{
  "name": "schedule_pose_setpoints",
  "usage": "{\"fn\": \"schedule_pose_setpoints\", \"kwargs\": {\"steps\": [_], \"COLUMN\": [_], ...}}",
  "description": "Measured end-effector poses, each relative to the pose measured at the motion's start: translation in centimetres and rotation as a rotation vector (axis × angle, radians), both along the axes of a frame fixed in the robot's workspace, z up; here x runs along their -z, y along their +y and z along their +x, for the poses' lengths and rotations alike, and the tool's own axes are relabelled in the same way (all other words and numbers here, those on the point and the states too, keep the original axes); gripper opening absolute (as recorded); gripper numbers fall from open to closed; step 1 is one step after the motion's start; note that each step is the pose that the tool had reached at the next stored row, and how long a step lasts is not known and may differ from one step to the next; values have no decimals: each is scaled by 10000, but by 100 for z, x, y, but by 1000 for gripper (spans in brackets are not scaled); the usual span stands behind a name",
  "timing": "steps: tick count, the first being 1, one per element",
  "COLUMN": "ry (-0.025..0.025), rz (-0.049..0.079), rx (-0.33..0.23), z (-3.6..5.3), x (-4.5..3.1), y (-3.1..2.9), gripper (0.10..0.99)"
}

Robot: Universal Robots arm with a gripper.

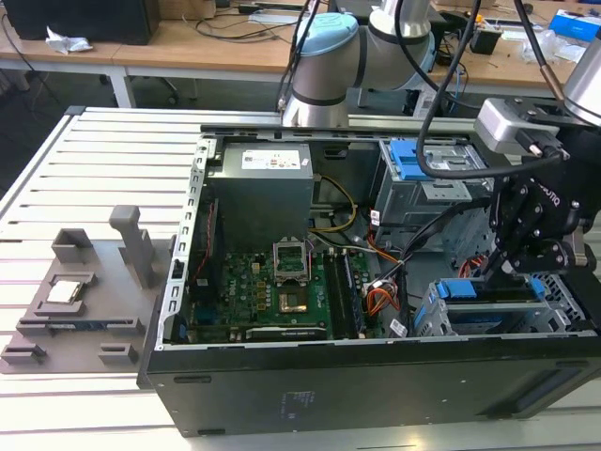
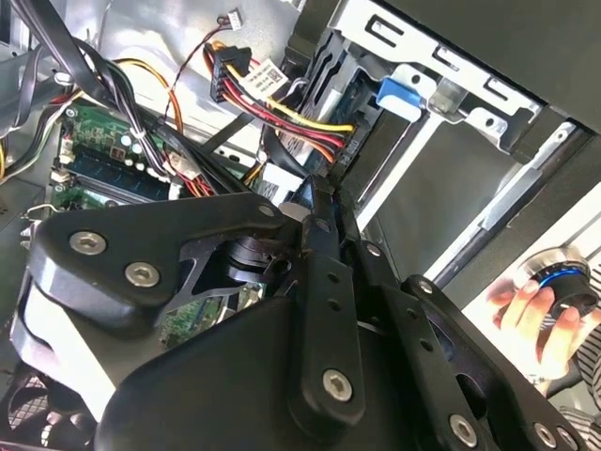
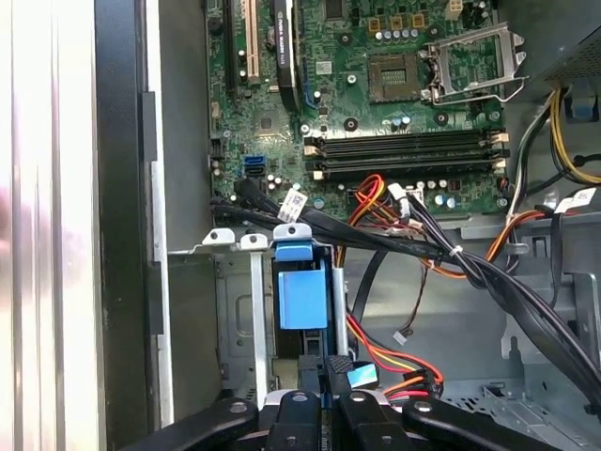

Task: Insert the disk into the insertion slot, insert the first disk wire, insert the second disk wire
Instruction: 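Insert the second disk wire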

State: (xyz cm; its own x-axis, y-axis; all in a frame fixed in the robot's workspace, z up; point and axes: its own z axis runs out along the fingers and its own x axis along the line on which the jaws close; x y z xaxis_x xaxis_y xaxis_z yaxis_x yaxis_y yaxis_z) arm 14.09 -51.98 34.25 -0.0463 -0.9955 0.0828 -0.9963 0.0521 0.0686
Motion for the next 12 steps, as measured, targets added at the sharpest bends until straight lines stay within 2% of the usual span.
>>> {"fn": "schedule_pose_setpoints", "kwargs": {"steps": [12], "ry": [4], "rz": [11], "rx": [1], "z": [18], "x": [30], "y": [18], "gripper": [149]}}
